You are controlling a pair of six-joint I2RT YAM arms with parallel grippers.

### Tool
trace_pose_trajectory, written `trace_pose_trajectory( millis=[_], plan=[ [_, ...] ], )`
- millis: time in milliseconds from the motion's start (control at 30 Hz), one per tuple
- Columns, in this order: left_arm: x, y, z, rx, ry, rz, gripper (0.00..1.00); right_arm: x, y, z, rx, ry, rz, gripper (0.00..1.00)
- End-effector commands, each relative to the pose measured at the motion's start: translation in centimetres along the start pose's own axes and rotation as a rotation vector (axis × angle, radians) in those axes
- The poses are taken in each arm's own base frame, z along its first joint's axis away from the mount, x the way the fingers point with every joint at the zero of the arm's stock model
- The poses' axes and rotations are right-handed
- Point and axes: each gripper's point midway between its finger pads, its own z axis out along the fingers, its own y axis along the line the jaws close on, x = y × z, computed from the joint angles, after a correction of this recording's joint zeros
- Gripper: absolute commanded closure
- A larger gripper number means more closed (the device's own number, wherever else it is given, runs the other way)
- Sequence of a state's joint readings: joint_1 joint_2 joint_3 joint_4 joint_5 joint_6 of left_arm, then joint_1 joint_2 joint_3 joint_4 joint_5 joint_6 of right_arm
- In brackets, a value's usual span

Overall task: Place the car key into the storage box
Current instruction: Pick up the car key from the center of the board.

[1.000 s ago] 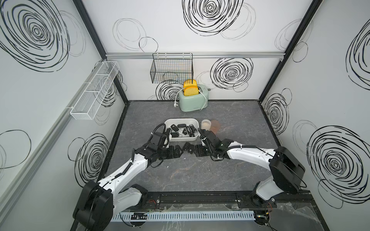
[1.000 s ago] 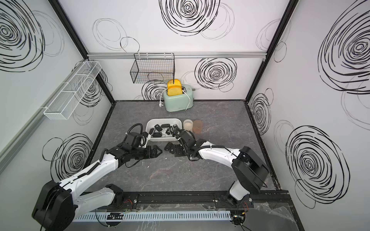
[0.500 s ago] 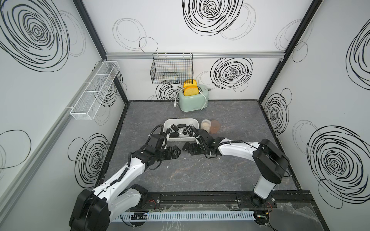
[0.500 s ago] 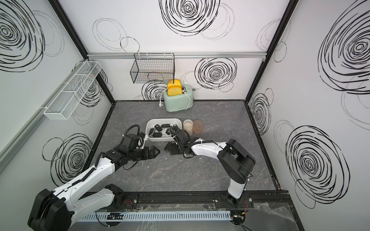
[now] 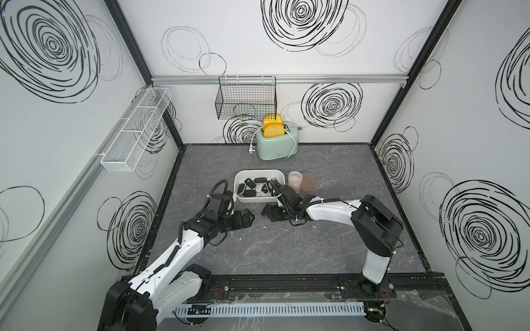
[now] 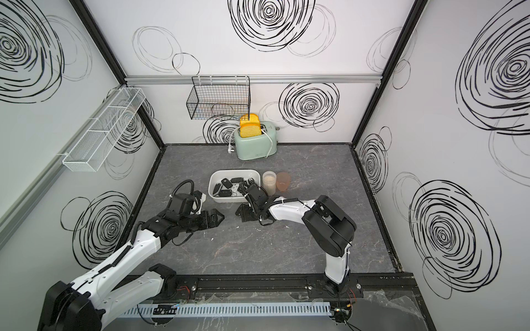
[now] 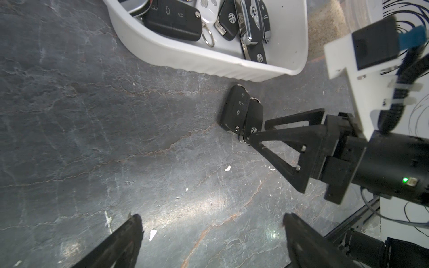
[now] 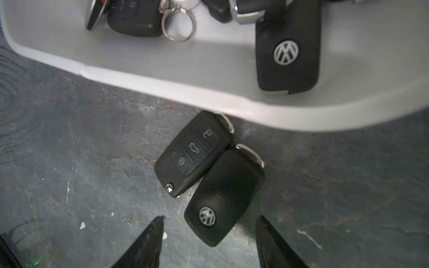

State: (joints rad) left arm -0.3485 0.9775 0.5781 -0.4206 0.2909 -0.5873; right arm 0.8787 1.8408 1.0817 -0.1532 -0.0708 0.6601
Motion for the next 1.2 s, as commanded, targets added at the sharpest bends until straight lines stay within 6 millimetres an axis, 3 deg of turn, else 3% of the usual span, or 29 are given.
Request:
trace_pose_trajectory(
  millis=[0, 233, 567, 967, 1167],
  plan=[
    [-0.1, 0.3, 0.0, -0.004, -0.005, -0.001, 0.02, -0.5, 0.1, 0.4, 0.012, -0.007, 0.003, 0.36],
    [-0.1, 0.3, -0.2, -0.002, -0.009, 0.0, 0.02, -0.3, -0.6, 1.1, 0.053, 0.012, 0.005, 0.39],
    [-0.2, 0.2, -0.2, 0.003, -0.013, 0.001, 0.02, -0.1, -3.0, 0.4, 0.147, 0.014, 0.007, 0.46],
    [-0.2, 0.3, -0.2, 0.004, -0.015, -0.002, 0.02, -0.6, -3.1, -0.6, 0.163, -0.011, -0.054, 0.47],
    [-0.5, 0.4, -0.2, 0.003, -0.021, -0.007, 0.02, -0.9, -3.1, -0.1, 0.193, 0.008, -0.124, 0.44]
  ],
)
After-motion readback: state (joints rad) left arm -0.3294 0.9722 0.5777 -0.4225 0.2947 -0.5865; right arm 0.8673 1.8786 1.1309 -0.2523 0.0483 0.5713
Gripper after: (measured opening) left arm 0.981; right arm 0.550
